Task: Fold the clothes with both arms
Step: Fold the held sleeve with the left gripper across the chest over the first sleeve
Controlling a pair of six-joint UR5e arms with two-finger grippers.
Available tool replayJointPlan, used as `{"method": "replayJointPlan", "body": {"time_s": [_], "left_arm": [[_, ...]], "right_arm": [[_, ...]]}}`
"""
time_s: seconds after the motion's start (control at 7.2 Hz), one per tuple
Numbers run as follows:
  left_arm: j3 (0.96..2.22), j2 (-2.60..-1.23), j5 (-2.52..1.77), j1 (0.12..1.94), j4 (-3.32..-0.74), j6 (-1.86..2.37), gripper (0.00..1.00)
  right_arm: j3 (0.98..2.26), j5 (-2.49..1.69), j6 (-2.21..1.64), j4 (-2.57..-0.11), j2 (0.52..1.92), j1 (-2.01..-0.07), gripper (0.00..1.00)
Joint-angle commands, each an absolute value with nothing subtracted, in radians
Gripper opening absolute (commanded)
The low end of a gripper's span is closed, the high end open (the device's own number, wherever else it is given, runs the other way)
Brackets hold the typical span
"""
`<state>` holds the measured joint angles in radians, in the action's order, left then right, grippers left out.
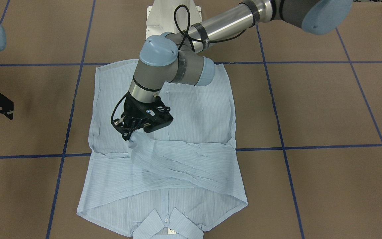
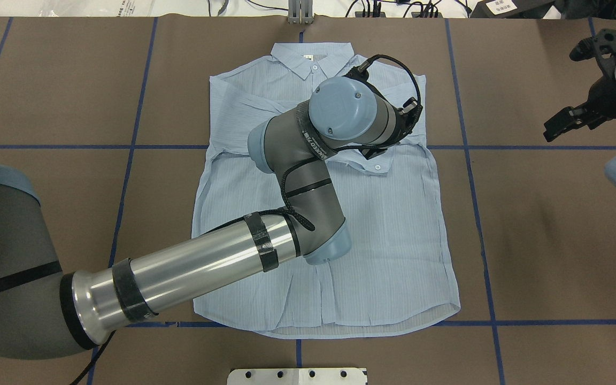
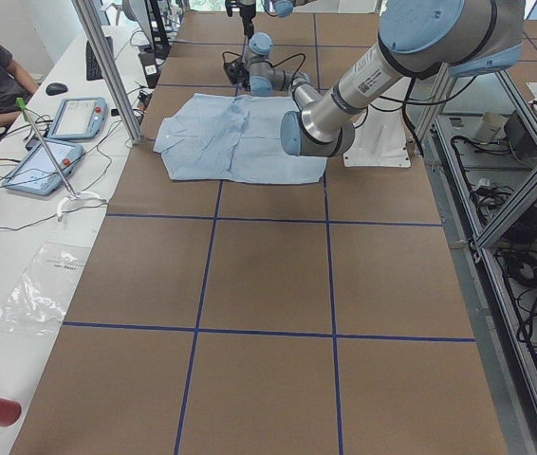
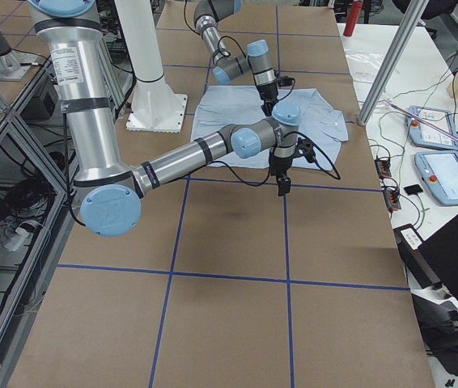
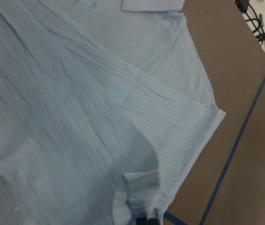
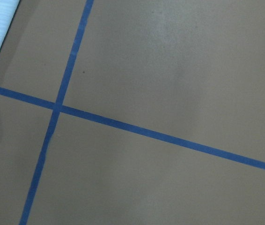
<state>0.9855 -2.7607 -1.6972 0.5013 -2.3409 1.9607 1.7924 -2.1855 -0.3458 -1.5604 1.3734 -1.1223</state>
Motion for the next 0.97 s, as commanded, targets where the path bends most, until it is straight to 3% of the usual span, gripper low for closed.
{"method": "replayJointPlan", "body": {"time_s": [0.0, 0.28, 0.69, 0.83], "left_arm": [[1.020, -2.717, -1.693, 0.509, -2.361, 1.947, 1.00], [1.203, -2.601, -1.747, 0.540, -2.222, 1.843, 1.00], [1.674, -2.313, -1.781, 0.574, -1.898, 1.647, 1.00], [1.800, -2.237, -1.781, 0.587, -1.841, 1.605, 1.00]], "right_arm": [[1.784, -2.197, -0.373, -1.560, 1.353, -1.123, 1.00], [1.808, -2.262, -0.490, -1.537, 1.347, -1.106, 1.00], [1.862, -2.217, -0.934, -1.204, 1.415, -0.901, 1.00], [1.956, -2.139, -0.999, -1.177, 1.502, -0.814, 1.00]]}}
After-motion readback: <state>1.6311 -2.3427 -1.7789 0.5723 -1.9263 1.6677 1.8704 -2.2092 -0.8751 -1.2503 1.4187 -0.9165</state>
